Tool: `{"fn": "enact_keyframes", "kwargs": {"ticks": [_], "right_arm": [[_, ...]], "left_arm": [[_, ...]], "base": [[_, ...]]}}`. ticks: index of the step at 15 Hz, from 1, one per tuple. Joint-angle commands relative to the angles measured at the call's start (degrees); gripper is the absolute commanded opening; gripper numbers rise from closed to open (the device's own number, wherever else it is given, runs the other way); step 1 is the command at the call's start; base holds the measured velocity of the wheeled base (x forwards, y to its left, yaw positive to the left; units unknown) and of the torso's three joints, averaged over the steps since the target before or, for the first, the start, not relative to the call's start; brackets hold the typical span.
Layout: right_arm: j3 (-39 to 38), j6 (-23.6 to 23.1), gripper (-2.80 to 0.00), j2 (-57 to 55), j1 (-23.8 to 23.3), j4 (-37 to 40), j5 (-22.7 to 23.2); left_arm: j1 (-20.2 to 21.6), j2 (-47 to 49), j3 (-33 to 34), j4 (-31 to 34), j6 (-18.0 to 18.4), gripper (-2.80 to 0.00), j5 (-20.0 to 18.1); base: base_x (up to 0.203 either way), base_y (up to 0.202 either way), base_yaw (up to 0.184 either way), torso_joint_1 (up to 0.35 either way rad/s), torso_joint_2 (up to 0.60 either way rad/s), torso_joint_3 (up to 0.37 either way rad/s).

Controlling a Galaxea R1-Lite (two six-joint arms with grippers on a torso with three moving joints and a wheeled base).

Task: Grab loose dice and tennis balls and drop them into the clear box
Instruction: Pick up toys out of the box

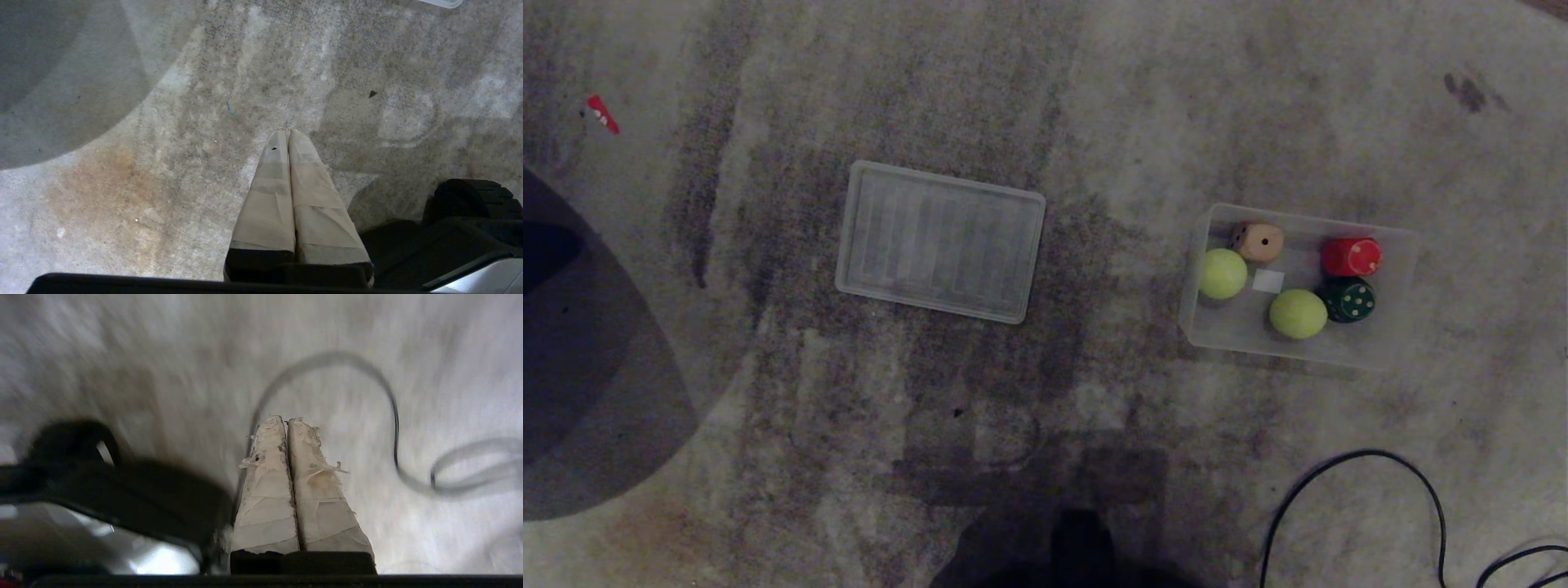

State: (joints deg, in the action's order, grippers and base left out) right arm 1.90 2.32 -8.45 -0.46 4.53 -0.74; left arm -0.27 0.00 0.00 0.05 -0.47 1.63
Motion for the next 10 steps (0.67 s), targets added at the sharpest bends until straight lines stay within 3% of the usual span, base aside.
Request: {"fn": "enact_keyframes", "kwargs": {"ticks": [1,10], "right_arm": [[-0.13,-0.77,-2.8,8.65,0.63,0.17,0.6],[-0.14,-0.12,-2.8,8.36,0.9,0.12,0.74]], "left_arm": [[0.0,0.09,0.09,0.04,-0.05,-2.8,0.04],[0.0,0.09,0.09,0.04,0.03,-2.8,0.04]], "base": [[0.0,0.0,0.0,0.0,0.0,0.0],[0.0,0.0,0.0,0.0,0.0,0.0]]}}
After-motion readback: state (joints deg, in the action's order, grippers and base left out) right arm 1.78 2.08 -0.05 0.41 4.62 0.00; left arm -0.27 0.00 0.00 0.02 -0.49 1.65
